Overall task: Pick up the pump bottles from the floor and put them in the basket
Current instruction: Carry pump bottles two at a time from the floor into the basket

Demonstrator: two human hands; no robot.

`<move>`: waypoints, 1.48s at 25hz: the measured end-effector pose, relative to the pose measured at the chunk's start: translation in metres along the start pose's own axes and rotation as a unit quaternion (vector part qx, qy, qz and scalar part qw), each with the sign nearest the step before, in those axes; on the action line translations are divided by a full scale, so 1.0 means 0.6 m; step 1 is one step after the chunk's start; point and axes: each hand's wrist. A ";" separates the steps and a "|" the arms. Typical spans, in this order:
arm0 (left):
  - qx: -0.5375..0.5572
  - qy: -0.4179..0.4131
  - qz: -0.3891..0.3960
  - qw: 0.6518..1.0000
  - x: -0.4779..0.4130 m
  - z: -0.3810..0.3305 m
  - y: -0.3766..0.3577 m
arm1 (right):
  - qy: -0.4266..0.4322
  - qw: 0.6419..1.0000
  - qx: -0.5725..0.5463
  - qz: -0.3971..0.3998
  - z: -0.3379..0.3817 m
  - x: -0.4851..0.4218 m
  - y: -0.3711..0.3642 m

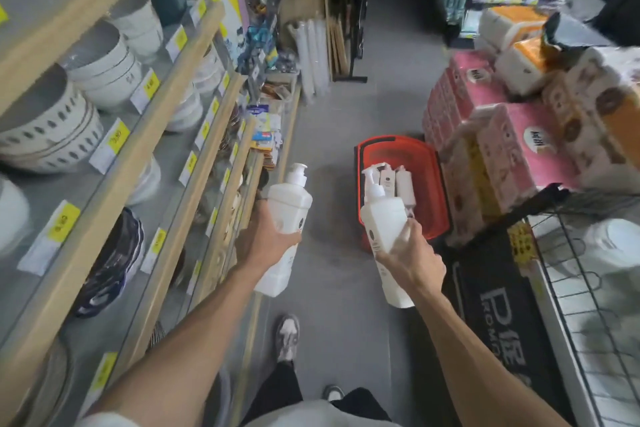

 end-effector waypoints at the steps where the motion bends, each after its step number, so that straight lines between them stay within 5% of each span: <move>1: -0.001 -0.006 0.006 1.000 -0.032 -0.008 -0.009 | -0.007 1.000 -0.001 -0.001 0.014 -0.022 -0.013; 15: -0.040 -0.153 0.096 0.983 -0.413 -0.219 -0.166 | -0.156 0.987 -0.002 -0.043 0.101 -0.290 -0.126; 28: -0.063 -0.192 0.173 0.964 -0.502 -0.454 -0.389 | -0.234 0.971 -0.021 -0.051 -0.010 -0.544 -0.148; 37: -0.048 -0.174 0.205 0.962 -0.546 -0.509 -0.600 | -0.283 0.958 -0.026 -0.047 -0.083 -0.689 -0.268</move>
Point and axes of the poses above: each hand's wrist, its own x-axis away from the middle knuckle, its own y-axis out of the back of the hand, z = x × y, and after that the axes turned 15 degrees about -z, right-handed
